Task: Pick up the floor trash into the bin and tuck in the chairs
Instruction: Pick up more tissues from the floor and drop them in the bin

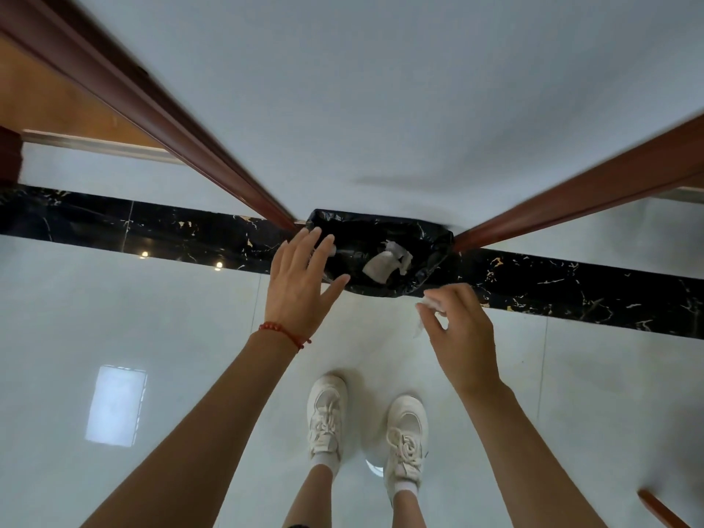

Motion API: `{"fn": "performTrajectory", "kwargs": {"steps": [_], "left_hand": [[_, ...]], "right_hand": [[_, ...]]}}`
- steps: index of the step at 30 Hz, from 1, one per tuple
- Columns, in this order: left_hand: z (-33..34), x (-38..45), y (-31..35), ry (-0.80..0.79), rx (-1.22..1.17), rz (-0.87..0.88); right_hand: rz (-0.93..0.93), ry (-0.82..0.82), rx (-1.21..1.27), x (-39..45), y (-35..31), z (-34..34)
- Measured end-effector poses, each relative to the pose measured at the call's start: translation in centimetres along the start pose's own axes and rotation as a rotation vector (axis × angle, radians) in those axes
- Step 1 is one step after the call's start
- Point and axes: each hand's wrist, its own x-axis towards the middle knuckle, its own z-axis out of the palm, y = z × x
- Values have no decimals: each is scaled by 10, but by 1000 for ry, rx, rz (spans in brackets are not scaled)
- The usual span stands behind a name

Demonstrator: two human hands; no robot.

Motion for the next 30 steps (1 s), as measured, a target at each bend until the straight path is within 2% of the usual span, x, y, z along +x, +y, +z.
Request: {"fn": "performTrajectory", "kwargs": {"steps": [10,13,16,21,26,30], "left_hand": [[-2,-48,-11,-4,32,-65],[-1,-47,-17,-3,35,-85],[-3,-43,-19,12,29,-94],[-14,-38,-14,34,41,-84],[-37,-42,-1,-46,81,-90],[-67,-53,19,-73,96,-79]], "right_hand": [[11,37,35,70,-3,58],[69,50,-9,81,-4,63],[127,-28,-133,84,-3,60],[58,-72,-254,61,-3,38],[-36,-122,-311,31,-11,-5],[-20,-118,-338,15,-25,-54]]}}
